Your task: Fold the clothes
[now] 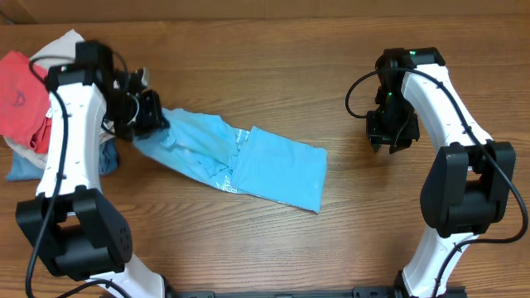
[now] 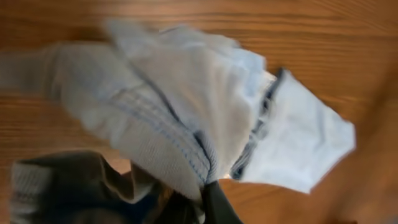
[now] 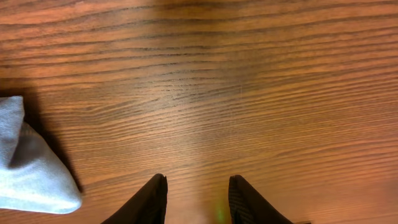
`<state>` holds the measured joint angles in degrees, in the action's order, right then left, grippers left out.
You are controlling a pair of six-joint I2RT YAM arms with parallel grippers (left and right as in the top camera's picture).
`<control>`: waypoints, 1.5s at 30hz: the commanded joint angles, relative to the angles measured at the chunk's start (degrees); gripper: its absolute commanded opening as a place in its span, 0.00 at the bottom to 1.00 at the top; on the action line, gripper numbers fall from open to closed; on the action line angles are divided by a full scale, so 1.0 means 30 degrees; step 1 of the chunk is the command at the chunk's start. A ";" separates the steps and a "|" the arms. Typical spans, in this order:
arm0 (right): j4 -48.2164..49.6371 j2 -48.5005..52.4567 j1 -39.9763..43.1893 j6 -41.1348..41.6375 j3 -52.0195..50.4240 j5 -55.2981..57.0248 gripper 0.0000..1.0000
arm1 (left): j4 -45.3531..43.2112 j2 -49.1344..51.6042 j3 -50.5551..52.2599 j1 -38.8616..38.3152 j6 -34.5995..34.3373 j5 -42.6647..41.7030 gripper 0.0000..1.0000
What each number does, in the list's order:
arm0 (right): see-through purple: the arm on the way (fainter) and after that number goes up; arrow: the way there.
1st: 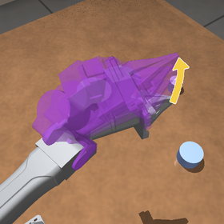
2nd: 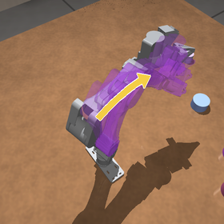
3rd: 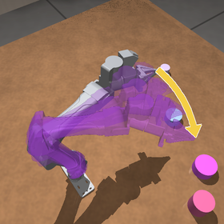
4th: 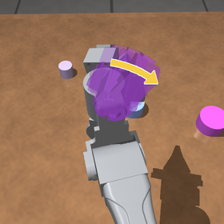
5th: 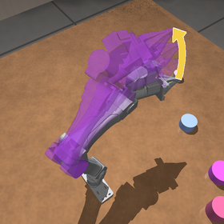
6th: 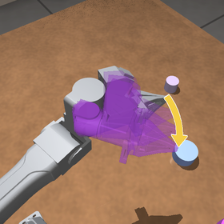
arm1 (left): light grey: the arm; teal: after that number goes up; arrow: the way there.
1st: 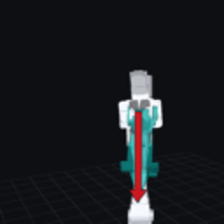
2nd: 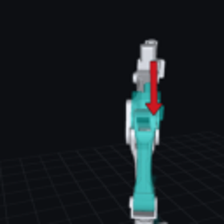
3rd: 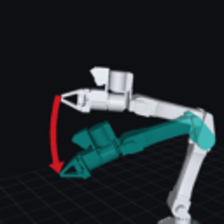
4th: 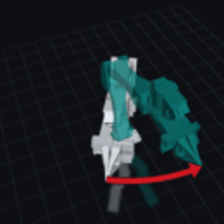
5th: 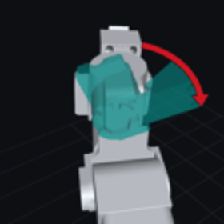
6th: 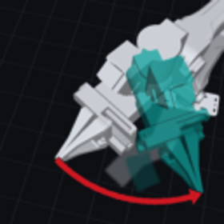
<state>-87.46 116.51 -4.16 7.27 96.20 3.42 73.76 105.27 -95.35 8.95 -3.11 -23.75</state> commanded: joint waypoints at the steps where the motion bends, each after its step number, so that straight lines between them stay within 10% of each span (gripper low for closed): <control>1: -0.0022 -0.0801 0.0058 0.0080 0.0313 0.0117 0.36 | 0.1100 -0.0022 -0.2106 -0.2251 0.0379 -0.1107 0.06; 21: -0.0386 -0.0801 0.0058 0.0087 0.0313 -0.0321 0.36 | -0.0328 0.1727 -0.1122 -1.4586 -0.3767 0.1632 0.09; 45: -0.0248 -0.0801 0.0058 0.0080 0.0313 -0.0605 0.36 | -0.1166 0.1960 -0.4167 -1.2728 -0.5683 0.0918 0.04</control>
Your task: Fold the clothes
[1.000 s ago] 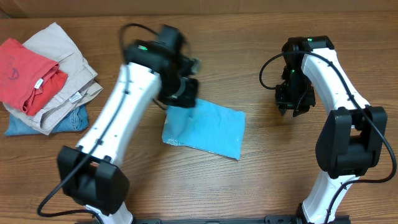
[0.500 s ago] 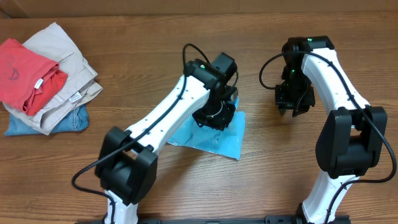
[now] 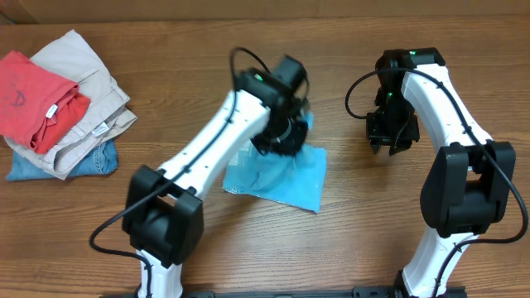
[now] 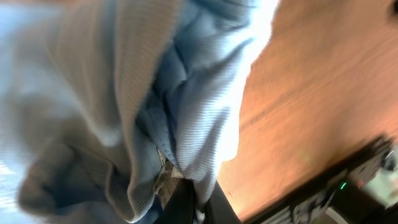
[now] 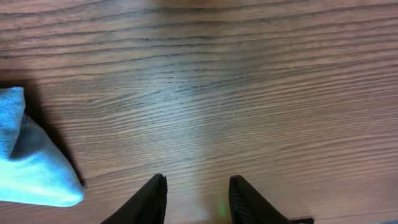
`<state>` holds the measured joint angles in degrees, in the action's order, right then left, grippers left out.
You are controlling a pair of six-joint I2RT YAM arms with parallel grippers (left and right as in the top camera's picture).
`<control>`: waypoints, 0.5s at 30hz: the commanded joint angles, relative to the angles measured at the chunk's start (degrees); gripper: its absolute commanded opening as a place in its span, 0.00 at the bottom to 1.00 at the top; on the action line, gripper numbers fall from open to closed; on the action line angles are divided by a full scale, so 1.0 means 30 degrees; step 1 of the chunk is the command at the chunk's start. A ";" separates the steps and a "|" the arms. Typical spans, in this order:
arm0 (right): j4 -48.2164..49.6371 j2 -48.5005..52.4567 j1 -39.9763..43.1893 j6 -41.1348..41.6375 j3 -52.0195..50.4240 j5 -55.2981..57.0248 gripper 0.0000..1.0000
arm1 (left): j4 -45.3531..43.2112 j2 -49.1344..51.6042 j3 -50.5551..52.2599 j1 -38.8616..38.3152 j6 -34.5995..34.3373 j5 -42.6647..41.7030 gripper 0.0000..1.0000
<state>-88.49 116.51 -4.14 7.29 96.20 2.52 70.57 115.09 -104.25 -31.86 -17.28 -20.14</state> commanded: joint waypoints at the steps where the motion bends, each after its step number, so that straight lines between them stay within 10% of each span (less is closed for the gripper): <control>1: 0.0109 -0.0801 0.0051 0.0066 0.0313 -0.0306 0.36 | -0.0197 -0.1421 -0.1246 0.1013 -0.1217 -0.0284 0.04; 15: 0.0087 -0.0801 0.0051 0.0000 0.0313 -0.0299 0.36 | 0.0262 -0.0146 -0.1158 -0.2135 -0.1537 -0.0124 0.04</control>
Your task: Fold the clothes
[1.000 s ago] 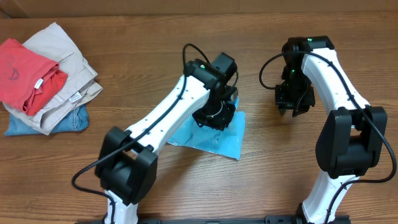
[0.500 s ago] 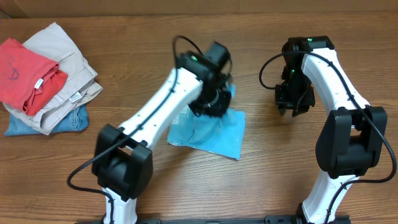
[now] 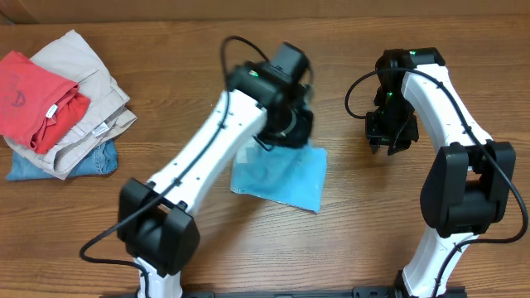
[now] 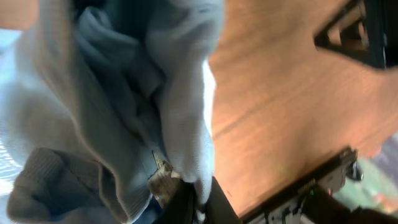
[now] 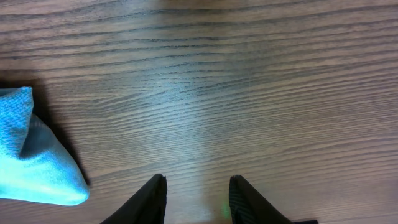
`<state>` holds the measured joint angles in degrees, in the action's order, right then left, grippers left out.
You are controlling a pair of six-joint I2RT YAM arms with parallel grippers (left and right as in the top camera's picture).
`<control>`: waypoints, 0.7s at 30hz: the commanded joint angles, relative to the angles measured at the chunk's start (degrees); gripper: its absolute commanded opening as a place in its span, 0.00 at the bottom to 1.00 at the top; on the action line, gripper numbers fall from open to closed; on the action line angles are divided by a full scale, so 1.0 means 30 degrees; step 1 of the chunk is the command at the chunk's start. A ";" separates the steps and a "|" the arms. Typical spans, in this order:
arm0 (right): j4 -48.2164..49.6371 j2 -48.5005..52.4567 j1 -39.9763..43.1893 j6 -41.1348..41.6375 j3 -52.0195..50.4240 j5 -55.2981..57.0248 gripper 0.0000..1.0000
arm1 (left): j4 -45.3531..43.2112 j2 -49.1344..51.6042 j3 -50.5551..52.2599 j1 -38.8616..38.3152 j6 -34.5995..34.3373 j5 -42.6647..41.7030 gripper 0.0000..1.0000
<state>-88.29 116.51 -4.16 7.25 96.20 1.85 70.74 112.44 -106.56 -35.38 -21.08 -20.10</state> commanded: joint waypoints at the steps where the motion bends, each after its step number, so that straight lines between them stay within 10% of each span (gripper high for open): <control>1: 0.0015 -0.0801 0.0058 0.0015 0.0313 -0.0073 0.36 | 0.0357 0.0933 -0.0386 -0.1217 -0.0262 -0.0087 0.05; 21: -0.0095 -0.0801 0.0058 -0.0044 0.0313 -0.0066 0.37 | 0.3264 0.3738 -0.0444 -0.2353 0.0255 0.0423 0.04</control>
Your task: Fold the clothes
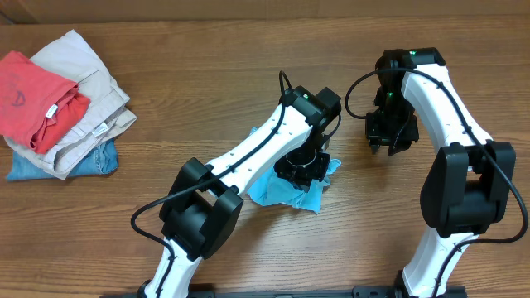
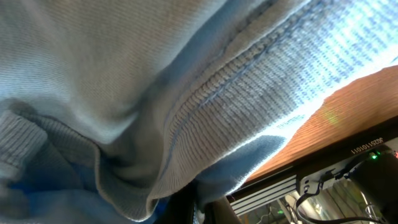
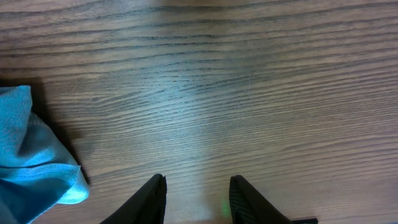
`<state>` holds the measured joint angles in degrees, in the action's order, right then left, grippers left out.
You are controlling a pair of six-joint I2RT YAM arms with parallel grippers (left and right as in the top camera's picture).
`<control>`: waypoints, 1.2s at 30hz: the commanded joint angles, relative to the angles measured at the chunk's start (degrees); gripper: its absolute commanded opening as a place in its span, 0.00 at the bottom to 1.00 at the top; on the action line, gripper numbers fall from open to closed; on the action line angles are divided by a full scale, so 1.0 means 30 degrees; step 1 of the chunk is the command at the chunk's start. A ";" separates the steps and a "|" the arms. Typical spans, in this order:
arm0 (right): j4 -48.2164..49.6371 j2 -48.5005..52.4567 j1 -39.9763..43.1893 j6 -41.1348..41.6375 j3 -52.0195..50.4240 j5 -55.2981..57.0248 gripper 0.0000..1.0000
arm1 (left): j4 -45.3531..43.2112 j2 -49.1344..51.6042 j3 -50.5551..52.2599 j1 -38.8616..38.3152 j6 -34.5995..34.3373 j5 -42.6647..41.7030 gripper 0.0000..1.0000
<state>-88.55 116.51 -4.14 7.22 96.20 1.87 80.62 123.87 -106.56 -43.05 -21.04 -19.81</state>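
The light blue ribbed garment lies bunched on the table's middle, mostly under my left gripper. In the left wrist view the garment fills the frame, and my left gripper is shut on a fold of it at the bottom edge. To the right of the garment, my right gripper hangs open over bare wood. In the right wrist view my right gripper has nothing between its fingers. A corner of the garment shows at that view's left edge.
A pile of clothes sits at the table's back left: a red shirt on beige trousers over blue denim. The left arm stretches diagonally across the wooden table.
My left gripper has moved from above the garment's far edge toward the near side and down onto it. The garment, then a flat patch, is now bunched smaller beneath it. The right arm is unmoved.
My left gripper first held one end of the garment by the pile at the left, the rest stretched out toward the middle. Then it was at the middle with that end over the rest. Now it is low on the bunched garment, still shut.
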 commanded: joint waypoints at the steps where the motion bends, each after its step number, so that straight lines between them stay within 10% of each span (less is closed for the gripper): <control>1: -0.0007 -0.0801 0.0051 -0.0044 0.0313 -0.0073 0.37 | -0.0087 -0.0182 -0.0452 0.0430 0.0335 0.0321 0.04; 17: 0.0138 -0.0801 0.0051 -0.0044 0.0313 -0.0073 0.37 | 0.1129 -0.4452 -0.0772 1.0659 0.1464 0.1304 0.04; 36: 0.0073 -0.0801 0.0051 -0.0044 0.0313 -0.0073 0.37 | 0.1260 -0.4313 -0.0488 0.6120 0.1996 0.1297 0.06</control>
<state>-88.29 116.51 -4.14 7.22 96.20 1.85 84.25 110.83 -108.14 -22.85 -16.29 -14.96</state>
